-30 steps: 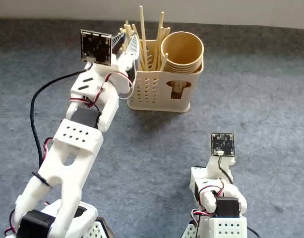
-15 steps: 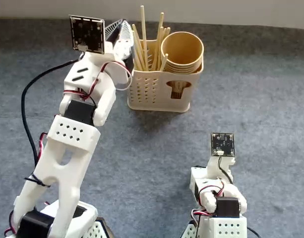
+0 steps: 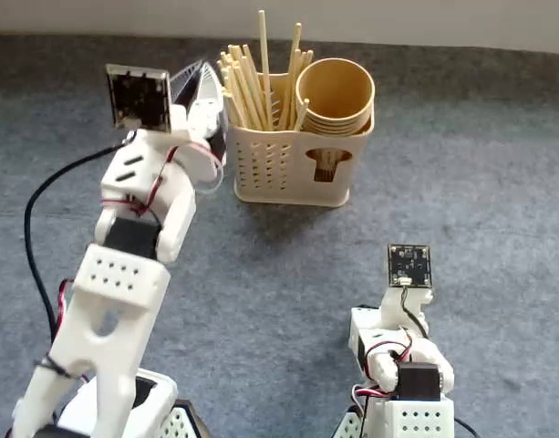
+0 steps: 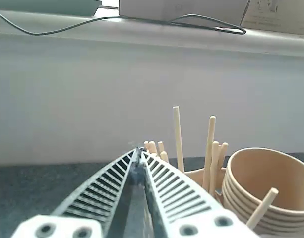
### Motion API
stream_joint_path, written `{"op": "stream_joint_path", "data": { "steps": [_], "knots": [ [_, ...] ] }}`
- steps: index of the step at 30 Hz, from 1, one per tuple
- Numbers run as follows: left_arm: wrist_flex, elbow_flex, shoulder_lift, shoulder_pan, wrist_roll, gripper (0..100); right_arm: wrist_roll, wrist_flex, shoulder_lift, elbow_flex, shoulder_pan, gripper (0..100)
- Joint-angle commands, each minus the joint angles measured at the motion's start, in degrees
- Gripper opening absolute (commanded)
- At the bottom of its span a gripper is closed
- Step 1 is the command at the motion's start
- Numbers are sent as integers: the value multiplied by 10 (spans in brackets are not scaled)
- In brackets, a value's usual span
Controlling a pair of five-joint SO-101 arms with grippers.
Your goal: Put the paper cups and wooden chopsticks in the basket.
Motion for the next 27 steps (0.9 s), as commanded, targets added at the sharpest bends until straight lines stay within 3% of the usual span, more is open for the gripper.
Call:
{"op": "stream_joint_path", "data": {
  "steps": [1, 15, 27],
  "knots": [
    [-11, 84, -117, -29, 3, 9, -4, 4, -8, 87, 7, 5],
    [-10, 334, -343, -90, 5, 9, -4, 4, -8, 87, 7, 5],
    [-9, 549, -570, -92, 4, 10, -4, 4, -8, 87, 7, 5]
  ]
}}
